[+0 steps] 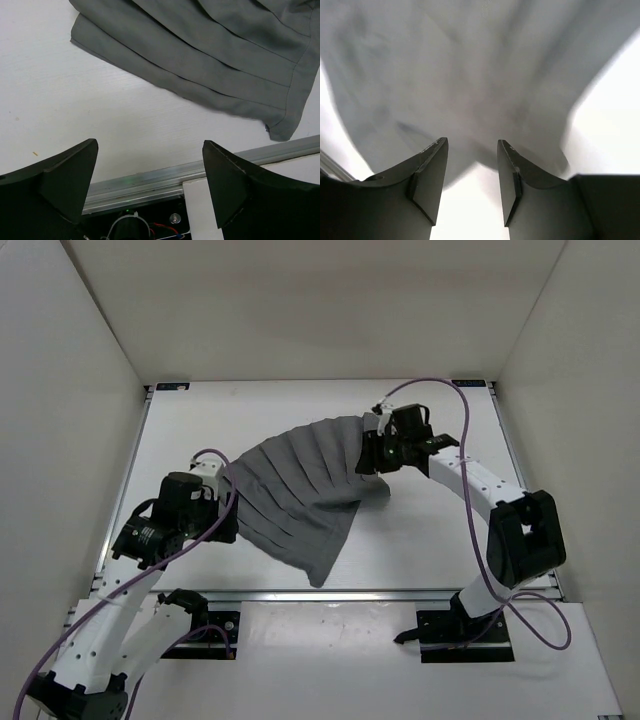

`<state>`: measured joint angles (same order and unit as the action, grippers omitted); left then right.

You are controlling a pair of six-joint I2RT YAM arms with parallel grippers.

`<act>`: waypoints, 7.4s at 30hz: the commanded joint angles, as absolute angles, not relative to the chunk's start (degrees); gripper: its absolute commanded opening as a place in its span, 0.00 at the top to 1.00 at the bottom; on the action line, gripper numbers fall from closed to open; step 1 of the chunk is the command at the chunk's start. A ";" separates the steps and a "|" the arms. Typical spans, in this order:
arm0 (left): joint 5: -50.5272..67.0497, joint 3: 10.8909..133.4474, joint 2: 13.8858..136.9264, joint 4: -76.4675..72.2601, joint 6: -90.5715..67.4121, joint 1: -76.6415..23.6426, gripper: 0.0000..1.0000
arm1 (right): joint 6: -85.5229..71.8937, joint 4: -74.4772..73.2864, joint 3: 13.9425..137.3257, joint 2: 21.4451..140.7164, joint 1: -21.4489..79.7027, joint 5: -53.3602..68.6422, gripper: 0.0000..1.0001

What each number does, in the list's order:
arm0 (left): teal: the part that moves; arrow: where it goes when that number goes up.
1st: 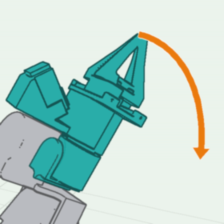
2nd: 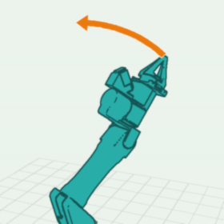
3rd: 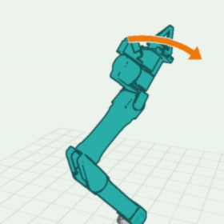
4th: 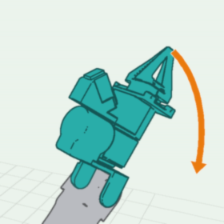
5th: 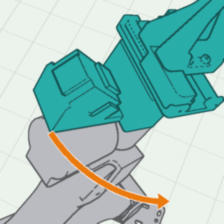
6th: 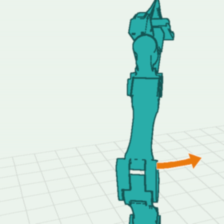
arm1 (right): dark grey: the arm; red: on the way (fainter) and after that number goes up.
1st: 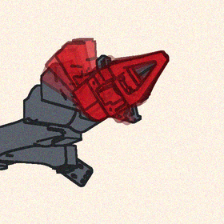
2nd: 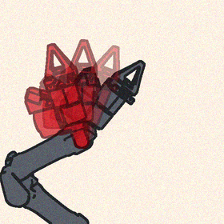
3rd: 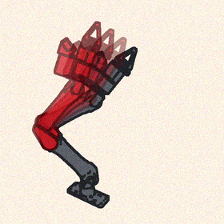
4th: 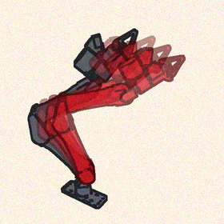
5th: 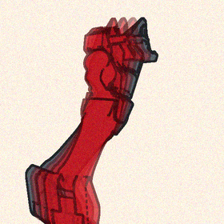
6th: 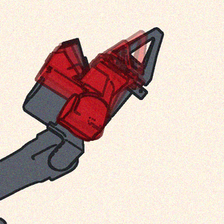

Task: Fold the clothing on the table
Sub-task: Flatten the skirt out, then fold the skirt

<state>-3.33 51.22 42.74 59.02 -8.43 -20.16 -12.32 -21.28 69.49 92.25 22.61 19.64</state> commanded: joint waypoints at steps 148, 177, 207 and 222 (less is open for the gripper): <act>10.82 64.04 49.57 39.20 -28.56 -11.07 1.00 | -17.58 -31.27 64.51 54.41 10.64 46.92 1.00; 13.35 79.49 72.52 32.46 -24.69 -6.41 1.00 | -14.14 -31.48 90.33 90.19 6.68 50.18 1.00; 18.10 35.93 22.24 48.42 -37.70 -17.41 1.00 | -18.72 -44.72 29.70 34.90 9.41 49.39 1.00; 22.06 36.84 41.55 28.40 -38.67 -11.97 0.98 | -28.10 -23.61 39.56 53.16 3.00 64.66 1.00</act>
<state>20.62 39.59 37.89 35.88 -38.68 -14.66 -21.93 -37.71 40.82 49.32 5.82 55.90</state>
